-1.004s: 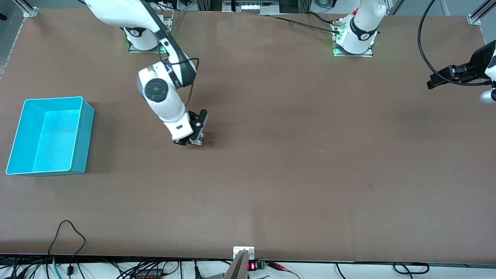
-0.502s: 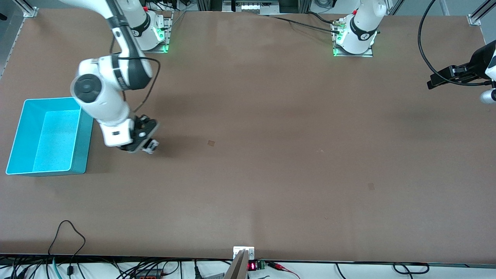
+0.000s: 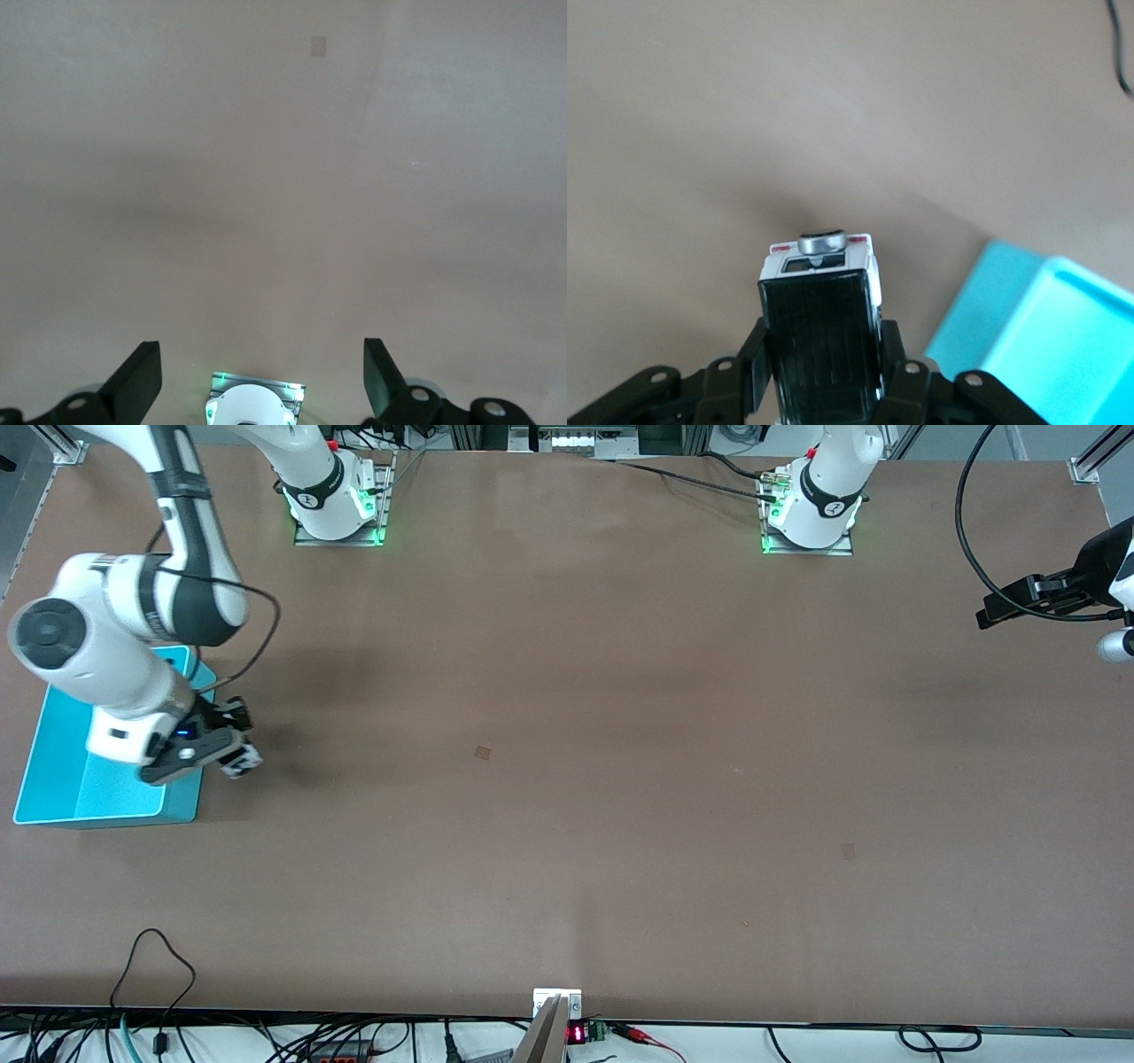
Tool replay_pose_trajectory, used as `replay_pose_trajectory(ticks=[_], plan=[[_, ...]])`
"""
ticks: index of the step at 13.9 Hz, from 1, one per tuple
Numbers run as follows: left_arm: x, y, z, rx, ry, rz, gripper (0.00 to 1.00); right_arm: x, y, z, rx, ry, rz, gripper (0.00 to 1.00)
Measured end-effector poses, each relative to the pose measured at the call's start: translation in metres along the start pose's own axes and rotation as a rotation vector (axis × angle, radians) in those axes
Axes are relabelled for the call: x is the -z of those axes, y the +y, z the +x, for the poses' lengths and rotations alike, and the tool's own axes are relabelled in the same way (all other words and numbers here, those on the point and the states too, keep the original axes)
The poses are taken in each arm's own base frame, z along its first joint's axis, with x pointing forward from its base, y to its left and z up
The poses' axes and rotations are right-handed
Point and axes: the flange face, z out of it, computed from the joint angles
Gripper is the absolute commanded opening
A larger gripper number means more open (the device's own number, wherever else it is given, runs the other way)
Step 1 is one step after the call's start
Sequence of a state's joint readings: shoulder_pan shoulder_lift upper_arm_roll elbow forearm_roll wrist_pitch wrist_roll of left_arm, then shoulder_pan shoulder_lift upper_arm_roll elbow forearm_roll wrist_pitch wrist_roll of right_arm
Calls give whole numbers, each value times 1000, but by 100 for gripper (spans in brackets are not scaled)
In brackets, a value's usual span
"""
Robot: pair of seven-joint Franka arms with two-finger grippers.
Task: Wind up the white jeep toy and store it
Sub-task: 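Lift the jeep and carry it over the blue bin, then lower the jeep into the blue bin and open the right gripper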
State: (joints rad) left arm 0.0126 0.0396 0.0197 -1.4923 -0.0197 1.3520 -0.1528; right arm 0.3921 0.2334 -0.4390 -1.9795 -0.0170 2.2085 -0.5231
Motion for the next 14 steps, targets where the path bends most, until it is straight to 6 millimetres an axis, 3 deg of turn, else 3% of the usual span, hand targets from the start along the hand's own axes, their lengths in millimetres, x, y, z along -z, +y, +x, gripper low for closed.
replay_pose_trajectory(ticks=[4,7,11,14], plan=[[0,2,0,-4,0,0,100,-10,78,-59,-199,-50,-15,0],[0,3,0,-5,0,0,100,-28,121,-103,-309,-89,-10,0],[0,1,0,-3,1,-1,100,-66,163,-147,-407,-93,-52,0],[0,1,0,-2,1,-1,100,-110,171,-169,-460,-117,-53,0]])
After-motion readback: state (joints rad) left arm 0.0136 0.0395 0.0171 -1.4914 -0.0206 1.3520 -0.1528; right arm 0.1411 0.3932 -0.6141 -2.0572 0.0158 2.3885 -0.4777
